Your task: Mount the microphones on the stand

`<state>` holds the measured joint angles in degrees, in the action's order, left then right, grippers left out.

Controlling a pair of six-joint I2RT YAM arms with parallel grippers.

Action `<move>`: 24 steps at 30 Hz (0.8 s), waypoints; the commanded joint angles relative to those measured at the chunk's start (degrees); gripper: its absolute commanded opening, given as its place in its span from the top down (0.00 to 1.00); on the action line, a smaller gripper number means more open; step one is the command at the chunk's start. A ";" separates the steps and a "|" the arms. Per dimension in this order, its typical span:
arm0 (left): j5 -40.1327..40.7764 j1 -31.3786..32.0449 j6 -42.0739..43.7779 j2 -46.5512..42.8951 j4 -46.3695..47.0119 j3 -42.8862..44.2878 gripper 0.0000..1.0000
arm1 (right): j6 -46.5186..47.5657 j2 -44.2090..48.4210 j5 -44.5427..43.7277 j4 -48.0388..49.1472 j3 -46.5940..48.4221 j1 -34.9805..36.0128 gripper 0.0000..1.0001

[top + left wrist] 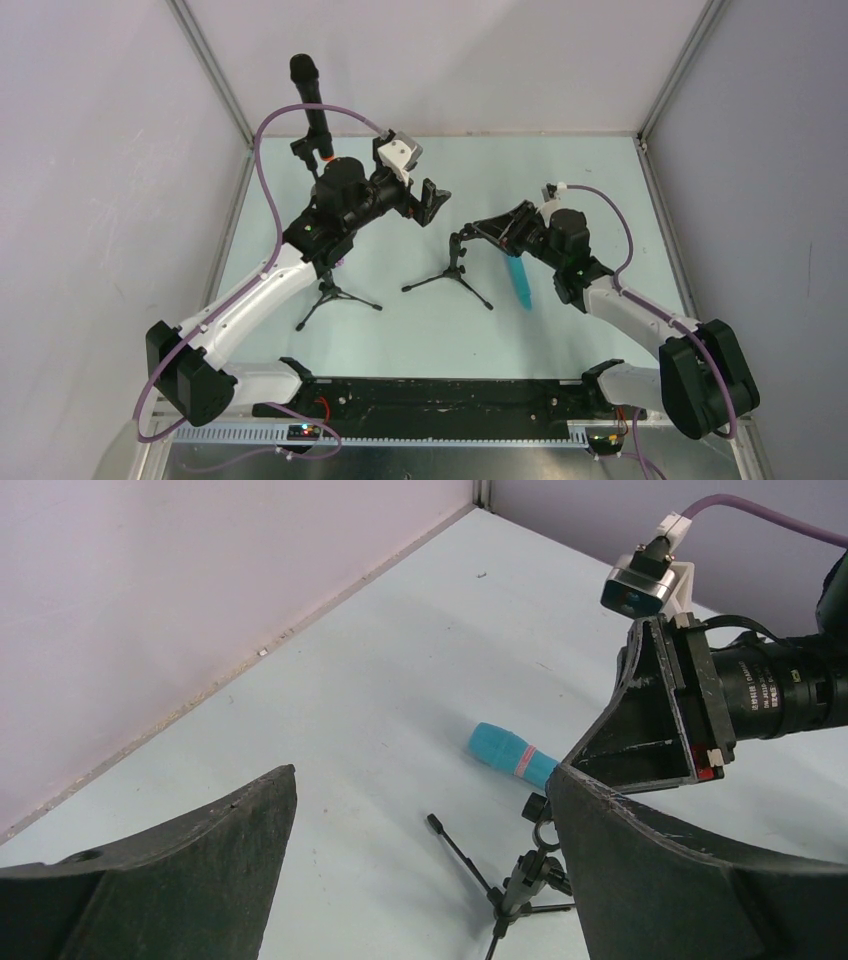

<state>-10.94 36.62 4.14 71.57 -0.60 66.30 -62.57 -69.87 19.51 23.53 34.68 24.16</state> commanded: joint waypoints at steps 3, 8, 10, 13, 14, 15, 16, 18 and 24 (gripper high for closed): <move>0.58 0.58 1.55 -1.98 1.40 -0.74 0.00 | 1.07 -0.86 -1.93 -7.05 -4.82 1.54 0.92; 0.60 0.62 1.65 -1.95 1.39 -0.80 0.00 | 1.14 -0.67 -2.51 -7.03 -6.45 1.78 0.94; 0.59 0.66 1.64 -1.96 1.39 -0.82 0.00 | 1.28 -0.72 -2.98 -7.45 -6.62 2.01 0.95; 0.65 0.69 1.71 -1.90 1.39 -0.80 0.00 | 1.37 -1.11 -3.49 -7.63 -7.03 2.13 0.97; 0.65 0.74 1.74 -1.93 1.39 -0.81 0.00 | 1.42 -1.13 -3.75 -7.71 -7.14 2.27 0.97; 0.77 0.74 1.74 -1.91 1.39 -0.82 0.00 | 1.51 -1.30 -3.85 -7.71 -7.29 2.33 0.98; 0.71 0.78 1.72 -1.89 1.39 -0.82 0.00 | 1.54 -1.36 -4.10 -7.88 -7.32 2.43 0.98; 0.74 0.80 1.75 -1.90 1.40 -0.82 0.00 | 1.83 -1.75 -4.31 -8.01 -7.42 2.67 0.98; 0.82 0.90 1.90 -2.13 1.39 -0.82 0.00 | 2.45 -3.11 -4.95 -8.48 -7.52 3.01 1.00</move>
<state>-10.68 36.97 4.60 71.55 -0.60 66.30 -64.51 -69.47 15.44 29.23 30.81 25.69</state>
